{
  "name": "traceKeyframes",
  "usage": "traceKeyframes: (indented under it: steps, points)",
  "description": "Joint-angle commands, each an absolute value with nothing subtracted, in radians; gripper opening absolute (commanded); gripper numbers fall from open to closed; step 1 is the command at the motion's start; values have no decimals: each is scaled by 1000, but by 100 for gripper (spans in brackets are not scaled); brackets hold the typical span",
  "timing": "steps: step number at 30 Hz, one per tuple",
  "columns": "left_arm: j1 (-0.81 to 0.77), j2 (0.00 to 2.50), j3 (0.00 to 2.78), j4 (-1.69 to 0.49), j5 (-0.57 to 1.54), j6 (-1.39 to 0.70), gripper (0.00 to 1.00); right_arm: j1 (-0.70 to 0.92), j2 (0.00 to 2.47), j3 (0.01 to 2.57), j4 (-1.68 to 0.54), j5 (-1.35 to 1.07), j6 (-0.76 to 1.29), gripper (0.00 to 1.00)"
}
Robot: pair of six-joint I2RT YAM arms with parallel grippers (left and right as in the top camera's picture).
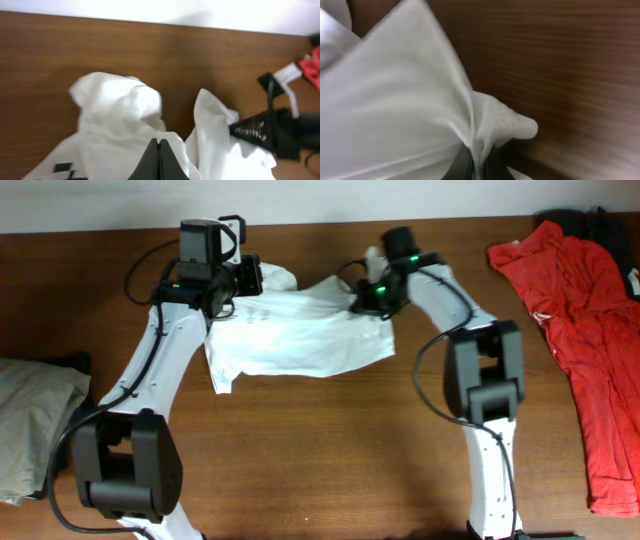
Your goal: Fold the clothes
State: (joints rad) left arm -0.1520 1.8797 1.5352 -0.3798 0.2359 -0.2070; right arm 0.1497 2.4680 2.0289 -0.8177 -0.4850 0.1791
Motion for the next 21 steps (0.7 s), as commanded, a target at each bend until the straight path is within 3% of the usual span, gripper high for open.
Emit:
traceKeyframes:
  steps: [1, 11, 13, 16, 21]
  points:
    - [-131, 1852, 1546, -375, 212, -192, 0, -11, 2401, 2130, -898, -316, 127, 4]
    - [-131, 1852, 1546, -352, 211, -192, 0, -25, 2349, 2894, -1370, -159, 56, 4]
    - [-130, 1852, 1546, -310, 109, -192, 0, -25, 2349, 2996, -1454, -132, 56, 4]
    - [-130, 1851, 1546, -225, -64, -191, 0, -25, 2343, 3091, -1515, -86, 56, 4]
    - [-107, 1748, 1568, -99, -182, -124, 0, -25, 2233, 3141, -1557, -39, 56, 4]
